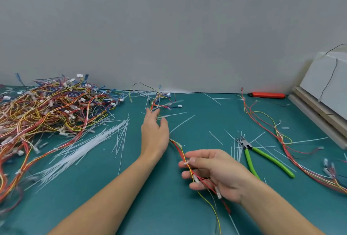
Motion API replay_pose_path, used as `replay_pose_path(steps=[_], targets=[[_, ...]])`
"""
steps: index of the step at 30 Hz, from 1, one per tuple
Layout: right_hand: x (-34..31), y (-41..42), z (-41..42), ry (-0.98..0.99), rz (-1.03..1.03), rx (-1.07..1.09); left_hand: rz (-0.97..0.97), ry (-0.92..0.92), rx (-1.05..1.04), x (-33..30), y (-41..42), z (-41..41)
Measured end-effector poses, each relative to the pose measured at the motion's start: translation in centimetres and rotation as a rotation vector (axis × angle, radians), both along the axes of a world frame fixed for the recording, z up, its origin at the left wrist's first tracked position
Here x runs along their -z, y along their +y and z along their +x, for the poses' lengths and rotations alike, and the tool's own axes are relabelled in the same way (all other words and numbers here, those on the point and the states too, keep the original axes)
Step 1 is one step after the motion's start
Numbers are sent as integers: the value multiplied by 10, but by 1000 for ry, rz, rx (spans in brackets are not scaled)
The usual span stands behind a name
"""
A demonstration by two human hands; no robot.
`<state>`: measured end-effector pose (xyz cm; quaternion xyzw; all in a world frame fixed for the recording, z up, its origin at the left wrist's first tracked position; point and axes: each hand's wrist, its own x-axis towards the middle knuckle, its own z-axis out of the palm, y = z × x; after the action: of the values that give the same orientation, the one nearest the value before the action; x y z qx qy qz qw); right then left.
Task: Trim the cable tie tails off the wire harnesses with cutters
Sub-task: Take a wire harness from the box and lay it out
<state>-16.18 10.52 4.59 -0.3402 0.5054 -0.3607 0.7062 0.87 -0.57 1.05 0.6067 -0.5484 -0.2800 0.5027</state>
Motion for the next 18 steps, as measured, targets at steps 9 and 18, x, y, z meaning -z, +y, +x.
replay_pose_path(steps=[9,18], targets=[[-14,-23,-6,85,-97,-67,-140,-11,125,-6,13,-4],[-14,-30,-31,29,-121,-48,113,188,514,-2,44,-1]])
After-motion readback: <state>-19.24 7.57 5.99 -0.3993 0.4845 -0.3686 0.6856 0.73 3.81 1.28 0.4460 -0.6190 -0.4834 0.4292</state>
